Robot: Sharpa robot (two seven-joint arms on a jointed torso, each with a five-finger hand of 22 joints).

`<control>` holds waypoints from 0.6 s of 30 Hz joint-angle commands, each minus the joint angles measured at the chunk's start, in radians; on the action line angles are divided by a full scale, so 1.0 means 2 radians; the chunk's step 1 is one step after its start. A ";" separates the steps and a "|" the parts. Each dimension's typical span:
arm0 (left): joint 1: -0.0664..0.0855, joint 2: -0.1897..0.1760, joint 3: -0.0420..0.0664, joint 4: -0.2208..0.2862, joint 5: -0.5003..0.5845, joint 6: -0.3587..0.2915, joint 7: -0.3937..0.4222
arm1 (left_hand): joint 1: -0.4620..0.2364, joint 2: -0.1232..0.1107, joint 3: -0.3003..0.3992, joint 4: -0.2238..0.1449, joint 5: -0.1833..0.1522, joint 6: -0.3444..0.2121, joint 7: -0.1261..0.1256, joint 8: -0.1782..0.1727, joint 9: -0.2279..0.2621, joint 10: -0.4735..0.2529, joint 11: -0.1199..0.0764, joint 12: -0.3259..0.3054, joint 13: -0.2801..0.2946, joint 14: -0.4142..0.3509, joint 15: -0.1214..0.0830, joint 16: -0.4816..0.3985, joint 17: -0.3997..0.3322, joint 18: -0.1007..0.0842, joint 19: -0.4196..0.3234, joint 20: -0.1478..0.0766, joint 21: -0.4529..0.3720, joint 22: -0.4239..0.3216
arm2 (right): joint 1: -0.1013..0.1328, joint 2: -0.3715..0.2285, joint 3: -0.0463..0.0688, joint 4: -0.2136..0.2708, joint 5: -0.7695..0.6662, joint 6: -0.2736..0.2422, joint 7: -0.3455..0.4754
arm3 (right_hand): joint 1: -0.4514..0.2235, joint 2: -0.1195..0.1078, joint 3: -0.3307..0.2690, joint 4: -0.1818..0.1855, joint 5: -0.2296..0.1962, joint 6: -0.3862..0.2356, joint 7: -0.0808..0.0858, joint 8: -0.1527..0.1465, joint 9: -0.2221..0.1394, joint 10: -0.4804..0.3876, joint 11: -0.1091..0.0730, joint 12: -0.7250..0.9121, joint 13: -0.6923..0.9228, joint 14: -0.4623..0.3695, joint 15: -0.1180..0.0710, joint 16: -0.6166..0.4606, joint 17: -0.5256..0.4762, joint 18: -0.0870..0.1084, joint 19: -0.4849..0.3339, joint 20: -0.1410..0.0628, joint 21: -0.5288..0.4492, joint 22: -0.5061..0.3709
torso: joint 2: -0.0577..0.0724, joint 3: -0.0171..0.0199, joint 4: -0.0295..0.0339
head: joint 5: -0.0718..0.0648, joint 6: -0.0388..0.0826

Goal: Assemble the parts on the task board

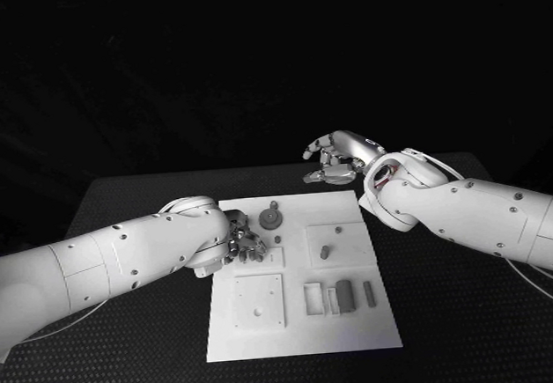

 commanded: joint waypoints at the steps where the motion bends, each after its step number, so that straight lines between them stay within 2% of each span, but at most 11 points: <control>1: 0.000 0.001 0.000 0.000 -0.005 0.000 0.007 | 0.000 0.006 0.061 -0.058 0.002 0.029 -0.016 0.000 0.000 -0.001 -0.003 0.003 0.000 -0.004 -0.008 0.002 -0.001 0.013 -0.001 -0.003 0.003 0.010 | 0.000 0.001 0.000 0.000 0.000 0.007 0.001 | 0.002 0.003 -0.003 0.000 -0.001 0.001 0.004 0.002 0.001 -0.003 0.001 0.003 -0.001 -0.004 -0.001 -0.001 0.001 0.016 -0.002 -0.001 -0.002 0.009 | 0.000 -0.0002 0.0001 | 0.000 0.000; 18: -0.001 0.003 0.000 -0.002 -0.031 0.020 0.010 | 0.000 0.006 0.062 -0.059 0.000 0.028 -0.016 0.000 0.001 -0.002 -0.002 0.003 0.000 -0.005 -0.007 0.002 -0.002 0.012 -0.001 -0.003 0.002 0.010 | 0.000 0.001 0.000 0.000 0.000 0.009 0.001 | 0.002 0.003 -0.004 0.001 -0.001 0.001 0.004 0.002 0.001 -0.003 0.001 0.004 -0.001 -0.004 -0.001 -0.001 0.001 0.016 -0.003 -0.001 -0.003 0.009 | 0.000 0.0001 -0.0002 | 0.000 0.000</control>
